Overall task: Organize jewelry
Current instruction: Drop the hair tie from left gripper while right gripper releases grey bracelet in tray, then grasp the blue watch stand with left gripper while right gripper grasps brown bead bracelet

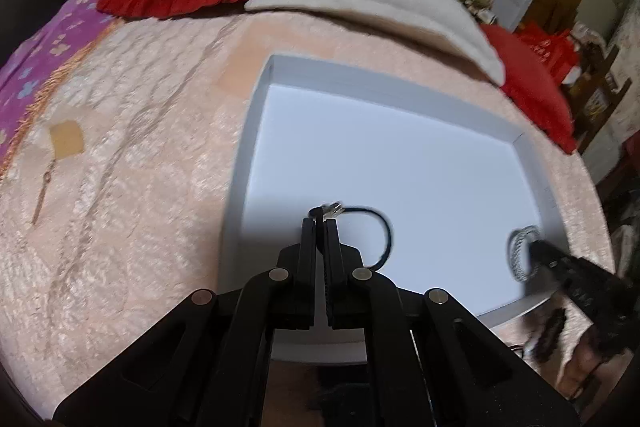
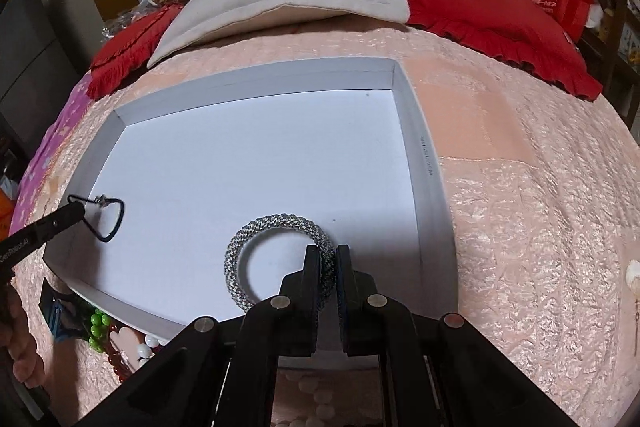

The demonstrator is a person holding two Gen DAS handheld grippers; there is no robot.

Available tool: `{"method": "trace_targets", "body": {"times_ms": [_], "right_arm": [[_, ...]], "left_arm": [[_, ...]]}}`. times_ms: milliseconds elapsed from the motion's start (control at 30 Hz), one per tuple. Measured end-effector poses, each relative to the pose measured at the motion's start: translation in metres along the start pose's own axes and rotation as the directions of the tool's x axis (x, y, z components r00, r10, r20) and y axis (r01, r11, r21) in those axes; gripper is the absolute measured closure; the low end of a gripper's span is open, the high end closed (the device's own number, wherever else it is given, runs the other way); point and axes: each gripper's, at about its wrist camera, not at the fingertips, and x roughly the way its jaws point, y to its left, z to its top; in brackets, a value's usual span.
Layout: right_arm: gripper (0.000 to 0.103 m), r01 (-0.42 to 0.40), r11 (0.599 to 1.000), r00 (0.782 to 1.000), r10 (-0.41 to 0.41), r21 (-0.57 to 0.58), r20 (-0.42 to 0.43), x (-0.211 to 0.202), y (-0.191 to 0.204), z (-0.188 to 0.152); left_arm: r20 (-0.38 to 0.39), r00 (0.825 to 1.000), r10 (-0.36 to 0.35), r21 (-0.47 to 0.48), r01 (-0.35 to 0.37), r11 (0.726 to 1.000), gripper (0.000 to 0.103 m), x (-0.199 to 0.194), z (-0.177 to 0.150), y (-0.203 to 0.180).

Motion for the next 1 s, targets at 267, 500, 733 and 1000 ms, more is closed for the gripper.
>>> {"method": "trace_targets", "body": {"times_ms": [267,500,733,1000], "right_arm": [[0.054,-0.016,1.0,1.0,0.016,0.017,0.026,-0.01,-0.005,-0.001],[0.054,-0.043,0.998,0.994,0.038,0.042,0.106,-0.036,-0.008,-0.001],[0.054,-0.053,0.994,0.985,0.036,0.095,0.169,-0.072,-0.024,-0.024],[0.054,-0.007,0.998,0.994,0.001,0.056,0.106,-0.084,-0.035,-0.093]], "left_arm": [[-0.009,1.0,0.015,0.008,-0.014,1.0,0.065,-0.006,-0.005,0.005],[0.037,0.999,-0.025,-0.017,0.025,1.0,0.054,-0.026,-0.005,0.009],[0.13,0.987,-0.091,0.017,0.089,0.996,0.045,-0.065,-0.032,0.004],[0.142,0.984,-0.103,0.1,0.09,0.991,0.038,-0.081,-0.084,-0.016]]}}
